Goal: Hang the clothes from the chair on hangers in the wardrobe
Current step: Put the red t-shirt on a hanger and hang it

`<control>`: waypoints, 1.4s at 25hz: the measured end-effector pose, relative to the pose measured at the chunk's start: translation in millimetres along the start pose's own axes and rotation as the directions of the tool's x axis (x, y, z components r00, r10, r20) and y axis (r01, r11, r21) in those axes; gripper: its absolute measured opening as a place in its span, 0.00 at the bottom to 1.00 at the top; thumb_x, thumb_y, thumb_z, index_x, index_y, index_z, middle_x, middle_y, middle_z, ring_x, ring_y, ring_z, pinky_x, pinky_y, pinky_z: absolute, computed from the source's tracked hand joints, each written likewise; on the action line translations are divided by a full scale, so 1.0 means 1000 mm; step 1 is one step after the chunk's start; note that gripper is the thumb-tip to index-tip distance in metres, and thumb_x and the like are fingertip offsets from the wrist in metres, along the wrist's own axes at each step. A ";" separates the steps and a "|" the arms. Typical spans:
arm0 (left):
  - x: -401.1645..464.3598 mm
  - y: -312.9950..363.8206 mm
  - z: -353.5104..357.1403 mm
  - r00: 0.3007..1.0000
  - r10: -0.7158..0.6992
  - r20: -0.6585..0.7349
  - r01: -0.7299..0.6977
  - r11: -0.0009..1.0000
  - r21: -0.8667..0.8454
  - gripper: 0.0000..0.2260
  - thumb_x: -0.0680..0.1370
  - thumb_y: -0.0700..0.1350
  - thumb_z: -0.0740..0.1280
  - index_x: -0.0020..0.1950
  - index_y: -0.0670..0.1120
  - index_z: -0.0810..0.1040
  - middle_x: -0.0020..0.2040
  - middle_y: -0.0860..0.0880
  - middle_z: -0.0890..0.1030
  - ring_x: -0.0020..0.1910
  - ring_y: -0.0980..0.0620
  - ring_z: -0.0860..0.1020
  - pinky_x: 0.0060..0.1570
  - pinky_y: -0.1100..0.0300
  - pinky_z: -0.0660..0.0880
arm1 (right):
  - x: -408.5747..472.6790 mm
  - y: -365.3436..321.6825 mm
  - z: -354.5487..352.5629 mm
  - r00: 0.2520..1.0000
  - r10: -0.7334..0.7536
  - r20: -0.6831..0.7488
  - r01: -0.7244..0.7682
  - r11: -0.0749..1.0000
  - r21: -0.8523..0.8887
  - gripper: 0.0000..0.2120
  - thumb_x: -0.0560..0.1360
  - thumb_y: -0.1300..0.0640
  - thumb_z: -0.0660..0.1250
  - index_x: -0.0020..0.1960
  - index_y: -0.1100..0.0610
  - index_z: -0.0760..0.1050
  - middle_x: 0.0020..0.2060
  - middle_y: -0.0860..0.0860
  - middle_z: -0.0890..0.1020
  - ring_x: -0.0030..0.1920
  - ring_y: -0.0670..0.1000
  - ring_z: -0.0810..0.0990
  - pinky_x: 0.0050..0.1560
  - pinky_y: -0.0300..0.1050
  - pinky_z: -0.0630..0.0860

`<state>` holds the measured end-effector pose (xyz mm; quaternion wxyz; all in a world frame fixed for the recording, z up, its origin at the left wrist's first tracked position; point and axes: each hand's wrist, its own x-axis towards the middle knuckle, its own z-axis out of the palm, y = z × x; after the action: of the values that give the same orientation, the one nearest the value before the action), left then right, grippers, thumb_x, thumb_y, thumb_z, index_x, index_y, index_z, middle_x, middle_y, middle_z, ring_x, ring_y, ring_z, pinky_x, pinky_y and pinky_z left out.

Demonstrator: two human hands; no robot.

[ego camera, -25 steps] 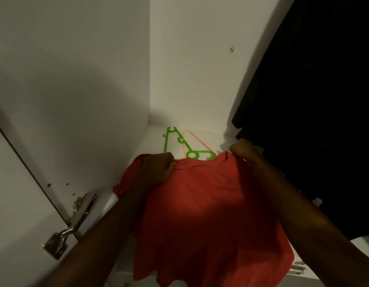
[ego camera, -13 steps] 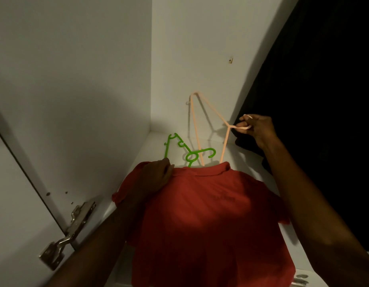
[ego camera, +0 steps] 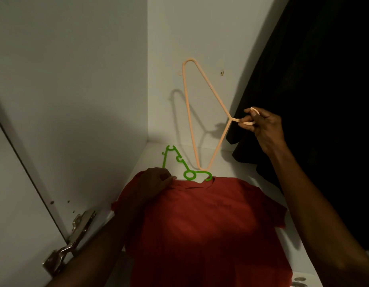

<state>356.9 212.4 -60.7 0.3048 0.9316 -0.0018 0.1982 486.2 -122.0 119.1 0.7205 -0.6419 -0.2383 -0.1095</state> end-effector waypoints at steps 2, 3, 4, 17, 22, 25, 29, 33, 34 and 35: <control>0.003 0.011 0.003 0.998 -0.026 -0.065 0.020 0.996 -0.084 0.10 0.76 0.57 0.73 0.39 0.52 0.84 0.35 0.57 0.82 0.35 0.61 0.79 0.37 0.62 0.74 | -0.008 0.006 0.001 1.000 0.018 0.017 -0.019 0.998 0.053 0.12 0.81 0.57 0.65 0.58 0.65 0.80 0.40 0.57 0.85 0.48 0.60 0.86 0.54 0.53 0.84; 0.006 0.019 0.004 0.996 -0.031 -0.079 0.019 0.989 -0.144 0.11 0.76 0.56 0.73 0.39 0.51 0.84 0.34 0.56 0.82 0.35 0.60 0.79 0.38 0.60 0.76 | -0.012 0.010 0.000 0.999 0.029 0.020 -0.030 0.997 0.072 0.12 0.82 0.58 0.65 0.58 0.65 0.80 0.40 0.57 0.85 0.47 0.59 0.86 0.55 0.54 0.84; 0.007 0.029 0.004 0.997 -0.035 -0.070 0.018 0.973 -0.231 0.11 0.76 0.55 0.74 0.39 0.50 0.84 0.33 0.55 0.82 0.34 0.59 0.80 0.39 0.60 0.77 | -0.017 0.016 -0.003 0.999 0.039 0.026 -0.041 0.995 0.088 0.11 0.83 0.60 0.64 0.58 0.65 0.80 0.40 0.57 0.85 0.47 0.58 0.86 0.55 0.54 0.84; -0.010 0.060 -0.046 0.950 -0.088 0.301 0.250 0.791 -0.558 0.12 0.66 0.43 0.83 0.47 0.44 0.88 0.36 0.43 0.85 0.33 0.50 0.83 0.37 0.60 0.79 | -0.042 0.055 -0.025 0.975 0.204 0.084 -0.216 0.961 0.170 0.09 0.83 0.66 0.61 0.57 0.63 0.80 0.39 0.55 0.85 0.47 0.56 0.87 0.54 0.55 0.84; -0.006 0.059 -0.053 0.901 -0.071 0.429 0.209 0.936 -0.282 0.03 0.74 0.42 0.75 0.46 0.46 0.89 0.36 0.46 0.86 0.33 0.51 0.81 0.35 0.59 0.78 | -0.028 0.053 -0.014 0.971 0.207 0.117 -0.225 0.959 0.174 0.10 0.83 0.67 0.61 0.55 0.61 0.81 0.36 0.53 0.83 0.40 0.51 0.85 0.49 0.52 0.85; -0.005 0.063 -0.054 0.903 -0.035 0.428 0.177 0.939 -0.297 0.05 0.76 0.41 0.74 0.49 0.47 0.89 0.41 0.50 0.87 0.38 0.53 0.84 0.40 0.60 0.81 | -0.026 0.053 -0.012 0.966 0.216 0.141 -0.240 0.951 0.194 0.10 0.83 0.67 0.61 0.55 0.62 0.81 0.35 0.54 0.82 0.40 0.50 0.85 0.48 0.51 0.86; -0.007 0.066 -0.051 0.934 -0.107 0.342 0.230 0.911 -0.342 0.05 0.76 0.41 0.73 0.48 0.49 0.89 0.41 0.52 0.87 0.34 0.54 0.83 0.36 0.61 0.78 | -0.024 0.054 -0.015 0.973 0.206 0.101 -0.225 0.941 0.252 0.09 0.83 0.66 0.61 0.55 0.62 0.80 0.35 0.53 0.81 0.41 0.50 0.84 0.51 0.53 0.85; -0.008 0.067 -0.047 0.955 -0.112 0.274 0.197 0.930 -0.309 0.04 0.77 0.44 0.73 0.48 0.50 0.88 0.37 0.48 0.86 0.27 0.51 0.80 0.29 0.62 0.75 | -0.024 0.049 -0.017 0.980 0.194 0.040 -0.196 0.923 0.330 0.08 0.83 0.66 0.61 0.56 0.62 0.79 0.35 0.52 0.81 0.41 0.48 0.84 0.49 0.49 0.85; -0.008 0.068 -0.047 0.960 -0.115 0.254 0.191 0.935 -0.298 0.03 0.78 0.45 0.73 0.48 0.50 0.87 0.35 0.48 0.86 0.26 0.50 0.80 0.28 0.62 0.74 | -0.024 0.049 -0.016 0.980 0.197 0.037 -0.198 0.920 0.339 0.07 0.83 0.65 0.62 0.56 0.62 0.78 0.36 0.51 0.81 0.41 0.48 0.84 0.49 0.48 0.85; -0.009 0.070 -0.046 0.964 -0.120 0.239 0.190 0.937 -0.292 0.03 0.78 0.45 0.73 0.48 0.50 0.87 0.33 0.47 0.85 0.25 0.50 0.80 0.26 0.62 0.74 | -0.024 0.049 -0.014 0.979 0.201 0.043 -0.204 0.917 0.342 0.07 0.81 0.64 0.63 0.56 0.62 0.78 0.36 0.52 0.81 0.41 0.48 0.84 0.48 0.49 0.85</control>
<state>323.3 181.2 9.7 0.4609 0.8849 0.0074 0.0676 491.1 -131.5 64.1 0.8283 -0.5275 -0.1884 0.0112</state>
